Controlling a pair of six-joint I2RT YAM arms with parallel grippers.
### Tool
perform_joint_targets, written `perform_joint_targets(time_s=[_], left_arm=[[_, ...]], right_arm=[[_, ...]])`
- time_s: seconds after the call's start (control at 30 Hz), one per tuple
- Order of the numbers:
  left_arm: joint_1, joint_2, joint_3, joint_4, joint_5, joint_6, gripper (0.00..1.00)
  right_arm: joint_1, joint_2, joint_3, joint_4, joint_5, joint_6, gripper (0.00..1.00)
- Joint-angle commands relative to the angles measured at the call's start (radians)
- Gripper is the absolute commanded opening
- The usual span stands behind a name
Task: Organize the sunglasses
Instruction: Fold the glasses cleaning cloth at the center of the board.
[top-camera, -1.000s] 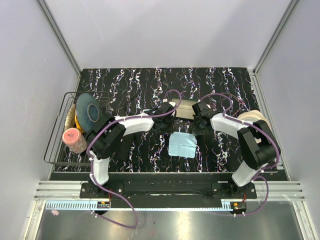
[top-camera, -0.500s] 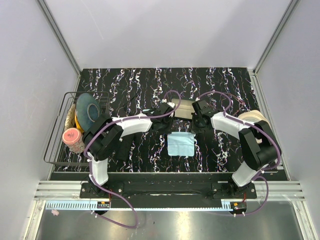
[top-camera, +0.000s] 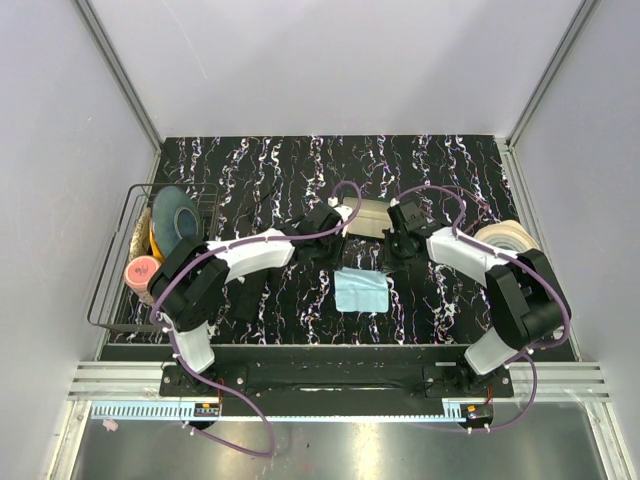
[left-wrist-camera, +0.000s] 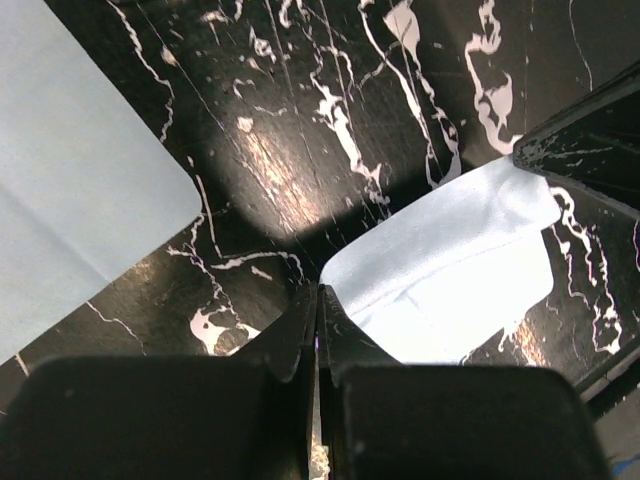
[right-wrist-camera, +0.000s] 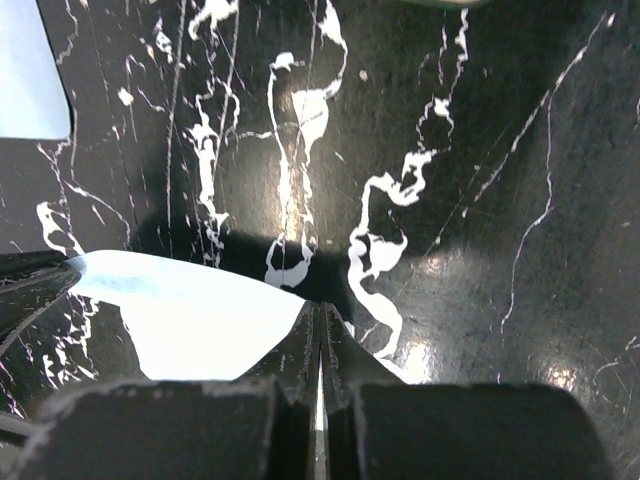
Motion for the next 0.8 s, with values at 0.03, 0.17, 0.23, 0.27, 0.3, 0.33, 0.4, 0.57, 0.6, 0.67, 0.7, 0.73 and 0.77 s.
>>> perform_joint_targets(time_s=[0.03, 0.17, 0.23, 0.27, 0.3, 0.33, 0.4, 0.57, 0.6, 0.67, 0.7, 0.73, 0.77], left_arm=[[-0.006, -0.049, -0.027, 0.034, 0.09, 0.034, 0.0], [-0.022, -0.057, -0.042, 0.033, 0.119, 0.037, 0.0], [-0.026, -0.06, -0.051, 0.034, 0.124, 0.037, 0.0], [-0.028, -0.063, -0.053, 0.034, 0.133, 0.039, 0.0], [-0.028, -0.066, -0.059, 0.034, 0.136, 0.04, 0.0], [-0.031, -0.071, -0.062, 0.036, 0.138, 0.039, 0.0], [-0.032, -0.078, -0.073, 0.036, 0.135, 0.039, 0.0], [-0.034, -0.095, -0.09, 0.033, 0.136, 0.042, 0.0], [-0.034, -0.097, -0.093, 0.03, 0.136, 0.045, 0.0], [-0.035, -0.1, -0.094, 0.025, 0.141, 0.048, 0.0], [-0.035, -0.101, -0.094, 0.02, 0.145, 0.053, 0.0], [-0.035, -0.101, -0.096, 0.017, 0.151, 0.054, 0.0], [-0.037, -0.1, -0.097, 0.017, 0.156, 0.057, 0.0]], right_arm=[[-0.003, -0.061, -0.021, -0.043, -0.029, -0.01, 0.0], [-0.004, -0.076, -0.033, -0.049, -0.031, -0.001, 0.0], [-0.006, -0.081, -0.033, -0.051, -0.035, 0.003, 0.0], [-0.006, -0.082, -0.035, -0.052, -0.037, 0.003, 0.0], [-0.006, -0.082, -0.035, -0.052, -0.042, 0.004, 0.0], [-0.006, -0.082, -0.035, -0.055, -0.045, 0.006, 0.0], [-0.006, -0.084, -0.038, -0.057, -0.051, 0.006, 0.0], [-0.004, -0.09, -0.047, -0.066, -0.075, 0.01, 0.0], [-0.006, -0.088, -0.049, -0.069, -0.08, 0.013, 0.0], [-0.006, -0.093, -0.053, -0.078, -0.085, 0.012, 0.0], [-0.006, -0.093, -0.056, -0.078, -0.086, 0.012, 0.0], [-0.004, -0.095, -0.059, -0.085, -0.085, 0.013, 0.0], [-0.006, -0.093, -0.059, -0.086, -0.086, 0.01, 0.0]])
